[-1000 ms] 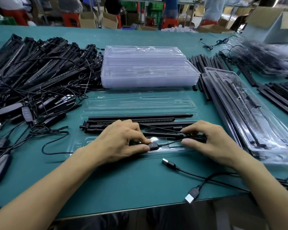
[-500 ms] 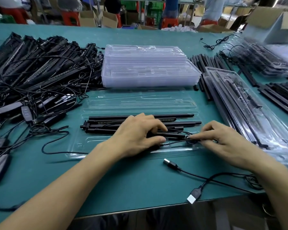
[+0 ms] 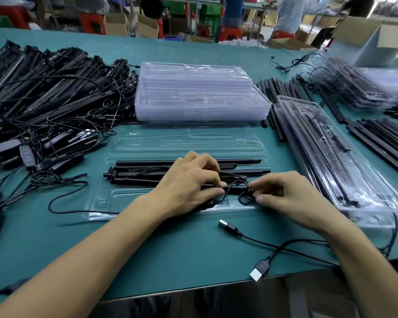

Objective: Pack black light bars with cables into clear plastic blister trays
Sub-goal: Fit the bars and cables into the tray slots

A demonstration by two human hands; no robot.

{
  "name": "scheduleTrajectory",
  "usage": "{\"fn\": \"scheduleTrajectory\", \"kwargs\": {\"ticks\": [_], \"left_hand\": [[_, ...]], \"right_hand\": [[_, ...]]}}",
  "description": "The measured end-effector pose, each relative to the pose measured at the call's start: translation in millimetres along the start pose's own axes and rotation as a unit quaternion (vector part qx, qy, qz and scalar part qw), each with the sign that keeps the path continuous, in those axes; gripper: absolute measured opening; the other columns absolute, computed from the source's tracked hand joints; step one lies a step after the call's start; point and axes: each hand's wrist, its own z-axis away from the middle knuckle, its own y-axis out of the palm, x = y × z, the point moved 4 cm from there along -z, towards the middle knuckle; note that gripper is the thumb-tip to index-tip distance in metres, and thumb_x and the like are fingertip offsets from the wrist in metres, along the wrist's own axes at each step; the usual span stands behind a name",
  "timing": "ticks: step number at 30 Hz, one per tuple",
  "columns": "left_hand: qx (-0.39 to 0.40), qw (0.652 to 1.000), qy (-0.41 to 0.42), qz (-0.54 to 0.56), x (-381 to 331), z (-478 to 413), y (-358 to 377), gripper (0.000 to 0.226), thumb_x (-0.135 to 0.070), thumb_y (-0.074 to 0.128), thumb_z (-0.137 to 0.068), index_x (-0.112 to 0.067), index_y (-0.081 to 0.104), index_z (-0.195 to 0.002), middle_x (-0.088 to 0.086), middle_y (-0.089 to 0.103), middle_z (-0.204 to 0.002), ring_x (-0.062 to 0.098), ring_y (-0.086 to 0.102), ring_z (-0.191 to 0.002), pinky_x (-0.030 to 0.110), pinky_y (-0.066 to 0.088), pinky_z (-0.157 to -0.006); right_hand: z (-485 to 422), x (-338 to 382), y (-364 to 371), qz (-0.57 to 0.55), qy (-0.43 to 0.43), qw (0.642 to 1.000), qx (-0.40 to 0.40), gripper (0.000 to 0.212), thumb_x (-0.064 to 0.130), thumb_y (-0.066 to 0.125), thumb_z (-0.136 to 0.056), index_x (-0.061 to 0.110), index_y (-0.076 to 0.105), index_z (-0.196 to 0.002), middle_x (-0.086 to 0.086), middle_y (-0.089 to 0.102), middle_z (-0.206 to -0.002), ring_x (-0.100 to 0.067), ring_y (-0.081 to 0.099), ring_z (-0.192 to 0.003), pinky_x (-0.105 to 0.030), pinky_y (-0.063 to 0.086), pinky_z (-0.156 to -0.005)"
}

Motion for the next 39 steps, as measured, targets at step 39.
{"fn": "scheduleTrajectory", "kwargs": {"ticks": [39], "left_hand": [[0.023,0.999,-0.036,0.001,-8.0,-13.3,14.2,0.024,-0.054,0.067,-0.084,-0.038,0.065,-0.102,-0.013,0.058,-0.096,0.011,0.051,-0.094,0.039,0.044,-0.088]], "right_hand": [[-5.0,-1.9,-11.6,0.189,0.11,0.972,-0.086,0.031,0.017,0.082,-0.074,0.036,0.063,-0.058,0.007,0.069,-0.068,-0.015,0.066,-0.076,-0.025,0.051,-0.075]]}}
